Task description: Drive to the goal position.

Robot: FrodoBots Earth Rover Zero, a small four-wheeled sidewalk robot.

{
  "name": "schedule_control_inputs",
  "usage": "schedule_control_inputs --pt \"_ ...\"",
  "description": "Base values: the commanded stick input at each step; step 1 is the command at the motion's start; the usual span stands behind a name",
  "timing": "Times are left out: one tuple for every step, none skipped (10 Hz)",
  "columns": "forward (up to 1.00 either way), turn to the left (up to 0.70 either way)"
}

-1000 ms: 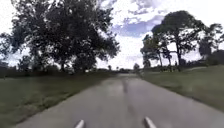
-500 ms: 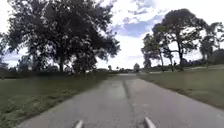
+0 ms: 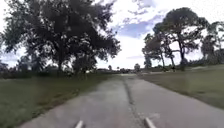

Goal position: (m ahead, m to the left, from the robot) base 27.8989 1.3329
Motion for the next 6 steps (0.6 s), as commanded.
schedule_control_inputs --pt "0.7 -0.35" --pt "0.7 -0.35" --pt "0.7 -0.26" --pt "0.7 -0.07" --pt "0.7 0.0" --pt "0.7 0.0"
